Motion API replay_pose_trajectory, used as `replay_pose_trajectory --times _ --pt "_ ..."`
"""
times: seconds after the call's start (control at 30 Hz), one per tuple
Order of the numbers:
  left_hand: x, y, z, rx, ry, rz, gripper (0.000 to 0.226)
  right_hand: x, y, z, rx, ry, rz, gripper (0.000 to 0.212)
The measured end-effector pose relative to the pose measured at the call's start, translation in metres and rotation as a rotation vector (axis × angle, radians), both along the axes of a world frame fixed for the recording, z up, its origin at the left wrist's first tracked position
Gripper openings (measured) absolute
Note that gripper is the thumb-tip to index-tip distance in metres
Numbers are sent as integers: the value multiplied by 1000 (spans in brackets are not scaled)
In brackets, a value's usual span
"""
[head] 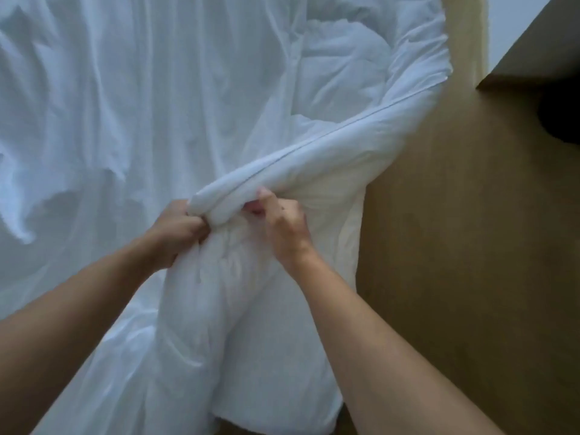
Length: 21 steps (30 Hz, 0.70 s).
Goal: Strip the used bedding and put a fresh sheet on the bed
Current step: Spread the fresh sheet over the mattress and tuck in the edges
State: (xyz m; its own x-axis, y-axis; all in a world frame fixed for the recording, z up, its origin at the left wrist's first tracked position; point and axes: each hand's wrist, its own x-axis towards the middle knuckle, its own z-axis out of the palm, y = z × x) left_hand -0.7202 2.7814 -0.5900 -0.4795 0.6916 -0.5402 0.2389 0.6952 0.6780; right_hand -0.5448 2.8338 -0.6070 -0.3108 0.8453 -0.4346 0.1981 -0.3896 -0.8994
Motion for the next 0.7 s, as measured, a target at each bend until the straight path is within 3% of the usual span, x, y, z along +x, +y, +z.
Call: replay_pose_trajectory --times 0.07,0.1,0.2,0.3,0.43,0.53,0.6,0.63,0.7 --pt "-36 0 2 -69 230 71 28 13 13 -16 -10 -186 -292 39" --pt "-52 -1 6 -89 323 118 30 21 23 -22 -92 -222 -399 46" --pt "-81 -12 11 -135 472 265 52 42 61 -36 -433 130 -432 80" --pt "-79 -22 8 -183 580 361 62 48 109 -37 -439 316 -225 90" --pt "-59 -16 16 -258 626 422 71 21 164 -20 -347 307 89 85" --pt "-33 -5 28 -234 917 423 77 -7 178 -2 -229 270 217 85" --pt "11 -4 25 -20 1186 244 80 -34 180 15 -59 232 314 90" --pt "36 -6 20 10 1235 102 87 -52 181 24 48 188 370 93" --pt "61 -14 9 -193 1188 -102 111 -96 183 44 254 83 559 99"
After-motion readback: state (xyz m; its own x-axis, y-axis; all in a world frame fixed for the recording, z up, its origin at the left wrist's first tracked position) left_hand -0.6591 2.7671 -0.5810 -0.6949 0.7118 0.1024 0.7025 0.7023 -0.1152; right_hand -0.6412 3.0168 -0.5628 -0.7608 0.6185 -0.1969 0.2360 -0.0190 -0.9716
